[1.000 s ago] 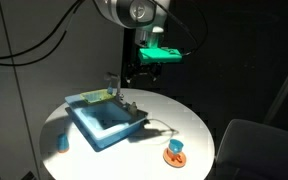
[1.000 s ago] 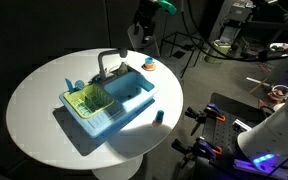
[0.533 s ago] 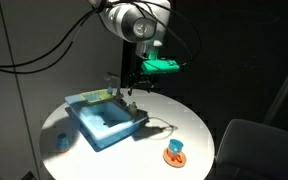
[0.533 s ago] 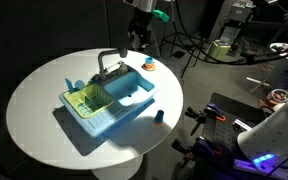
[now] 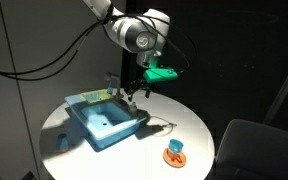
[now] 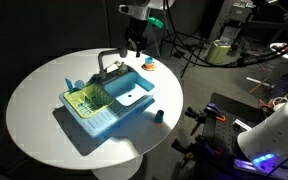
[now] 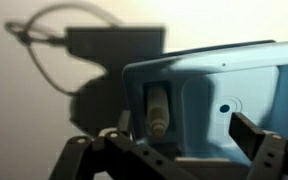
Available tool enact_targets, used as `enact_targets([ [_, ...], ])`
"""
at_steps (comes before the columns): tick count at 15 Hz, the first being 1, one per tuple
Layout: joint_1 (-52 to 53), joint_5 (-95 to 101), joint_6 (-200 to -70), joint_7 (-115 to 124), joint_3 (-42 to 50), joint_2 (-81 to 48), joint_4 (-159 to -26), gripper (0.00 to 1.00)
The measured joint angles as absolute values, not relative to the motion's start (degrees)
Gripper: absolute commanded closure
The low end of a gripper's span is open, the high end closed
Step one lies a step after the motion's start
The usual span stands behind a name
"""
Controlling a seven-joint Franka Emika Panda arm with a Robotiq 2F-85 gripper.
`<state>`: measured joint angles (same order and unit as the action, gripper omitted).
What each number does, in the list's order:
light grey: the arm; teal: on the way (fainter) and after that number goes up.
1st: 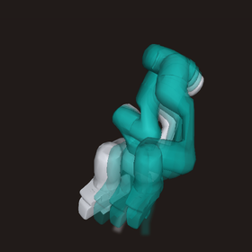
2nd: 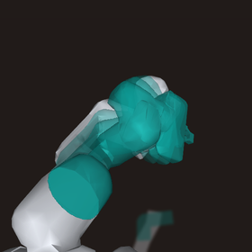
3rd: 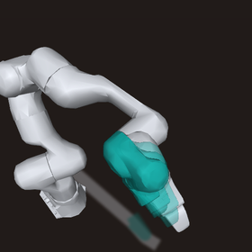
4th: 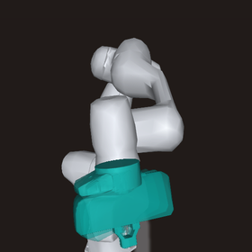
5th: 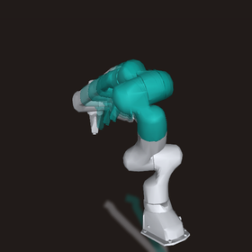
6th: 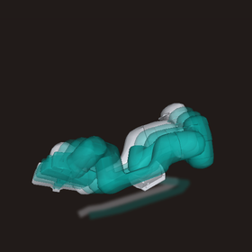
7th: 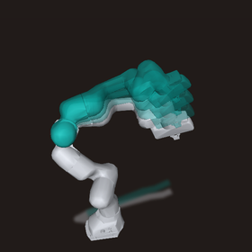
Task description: Pick up the detergent and put it on the table
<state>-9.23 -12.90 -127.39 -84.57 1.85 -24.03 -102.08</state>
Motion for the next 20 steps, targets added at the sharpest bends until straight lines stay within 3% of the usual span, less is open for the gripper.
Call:
enact_targets([
  [20,-9.3,-11.1,-128.5,-84.6,-2.0,-27.0,-101.0,0.0],
])
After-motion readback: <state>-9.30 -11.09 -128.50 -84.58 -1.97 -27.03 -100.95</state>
